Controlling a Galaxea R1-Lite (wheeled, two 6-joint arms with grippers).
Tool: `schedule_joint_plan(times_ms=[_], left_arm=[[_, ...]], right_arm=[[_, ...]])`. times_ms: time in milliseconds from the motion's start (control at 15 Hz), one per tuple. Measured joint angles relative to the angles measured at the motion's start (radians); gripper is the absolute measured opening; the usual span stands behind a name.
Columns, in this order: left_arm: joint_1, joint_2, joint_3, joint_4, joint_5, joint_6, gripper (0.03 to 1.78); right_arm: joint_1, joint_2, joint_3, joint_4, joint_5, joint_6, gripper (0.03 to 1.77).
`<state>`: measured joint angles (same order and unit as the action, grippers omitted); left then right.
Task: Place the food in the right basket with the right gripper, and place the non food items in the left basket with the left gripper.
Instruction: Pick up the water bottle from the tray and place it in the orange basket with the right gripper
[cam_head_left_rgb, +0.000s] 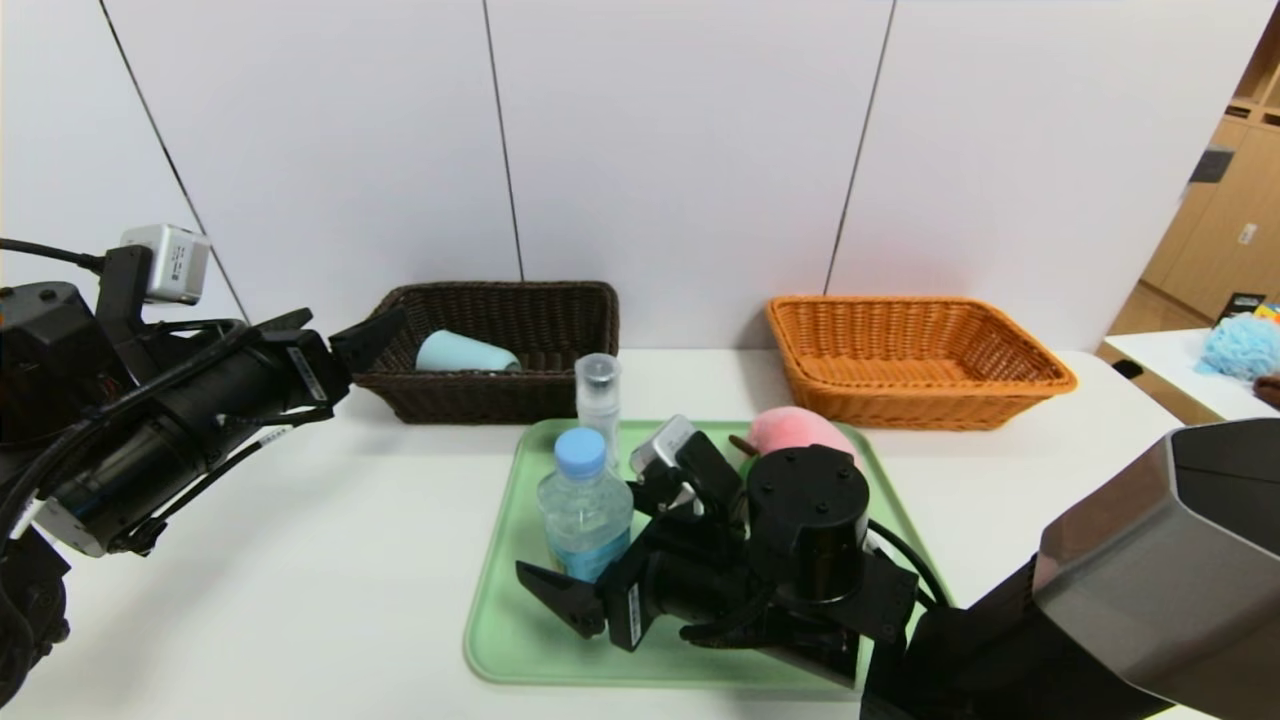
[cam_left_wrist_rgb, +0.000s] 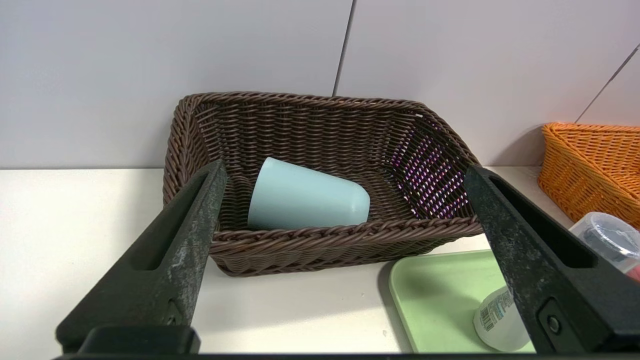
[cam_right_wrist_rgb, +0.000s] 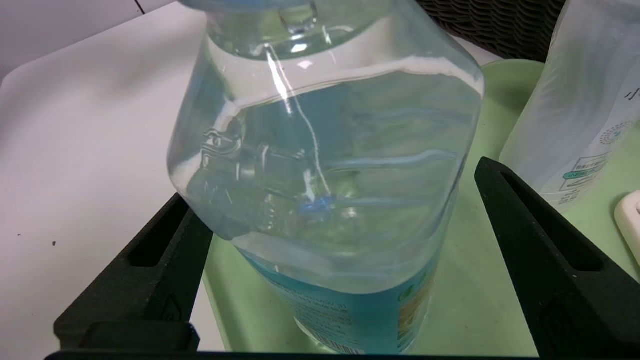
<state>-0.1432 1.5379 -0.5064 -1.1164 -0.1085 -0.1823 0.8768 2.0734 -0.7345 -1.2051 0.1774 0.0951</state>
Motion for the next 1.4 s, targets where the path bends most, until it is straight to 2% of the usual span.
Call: schedule_joint_plan(times_ms=[800, 1000, 1267, 1400], left_arm=[[-0.001, -0.005, 0.007, 0.000, -0.001, 0.004, 1.69], [-0.001, -0.005, 0.008, 0.000, -0.001, 0.006, 1.69], [-0.001, -0.007, 0.009, 0.000, -0.001, 0.004, 1.69], [-0.001, -0.007, 0.009, 0.000, -0.001, 0.004, 1.69]], right_arm=[[0.000, -0.004, 0.008, -0.001, -0.001, -0.009, 1.70], [0.000, 0.000, -0.003, -0.003, -0.054, -0.016, 1.70], [0.000, -0.001, -0.005, -0.001, -0.064, -0.036, 1.10], [-0.001, -0.004, 0.001, -0.002, -0.065, -0.036, 0.90]])
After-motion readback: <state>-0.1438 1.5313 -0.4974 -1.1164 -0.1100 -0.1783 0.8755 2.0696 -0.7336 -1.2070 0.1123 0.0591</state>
